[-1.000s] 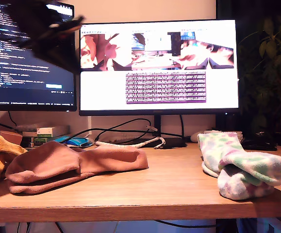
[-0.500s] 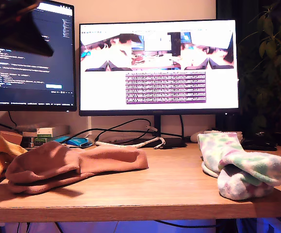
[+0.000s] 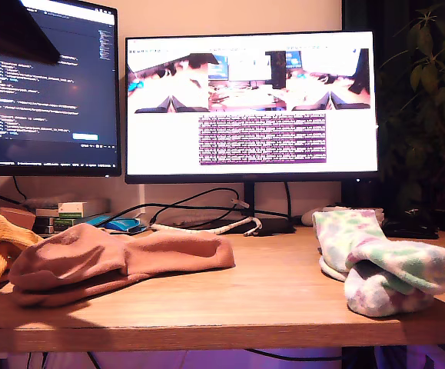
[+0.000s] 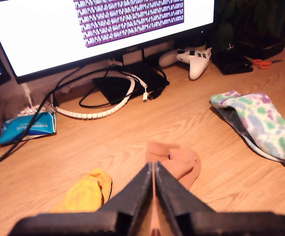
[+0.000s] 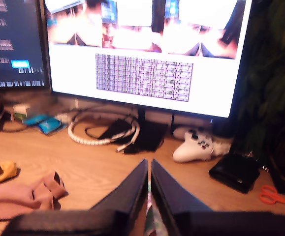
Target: Pair up the socks based on colour and pattern, by placing them on top of one another
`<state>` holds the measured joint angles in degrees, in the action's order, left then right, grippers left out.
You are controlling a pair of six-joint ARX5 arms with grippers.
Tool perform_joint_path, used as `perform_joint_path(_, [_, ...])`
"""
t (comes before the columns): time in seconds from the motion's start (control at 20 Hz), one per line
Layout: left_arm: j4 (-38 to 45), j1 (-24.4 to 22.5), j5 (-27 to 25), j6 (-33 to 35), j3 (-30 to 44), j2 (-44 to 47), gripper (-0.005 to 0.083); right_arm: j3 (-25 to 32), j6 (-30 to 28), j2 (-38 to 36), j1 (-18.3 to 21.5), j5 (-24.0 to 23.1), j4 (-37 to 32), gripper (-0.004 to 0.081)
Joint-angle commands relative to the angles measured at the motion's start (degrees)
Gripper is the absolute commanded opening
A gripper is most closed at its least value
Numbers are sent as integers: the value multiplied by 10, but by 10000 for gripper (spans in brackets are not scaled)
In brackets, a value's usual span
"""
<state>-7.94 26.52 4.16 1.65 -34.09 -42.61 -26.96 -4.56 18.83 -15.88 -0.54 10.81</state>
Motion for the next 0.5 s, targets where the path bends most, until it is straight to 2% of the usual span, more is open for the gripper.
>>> perform_joint_path(0.0, [-15, 2, -2, -2, 17, 17, -22, 7, 1, -2, -2, 1, 12, -10])
perform_joint_path(0.25, [-74, 2, -2, -3, 17, 59, -22, 7, 2, -7, -2, 2, 67, -10])
perform_joint_path(0.45, [-85, 2, -12, -1, 17, 71, -22, 7, 2, -7, -2, 1, 132, -10])
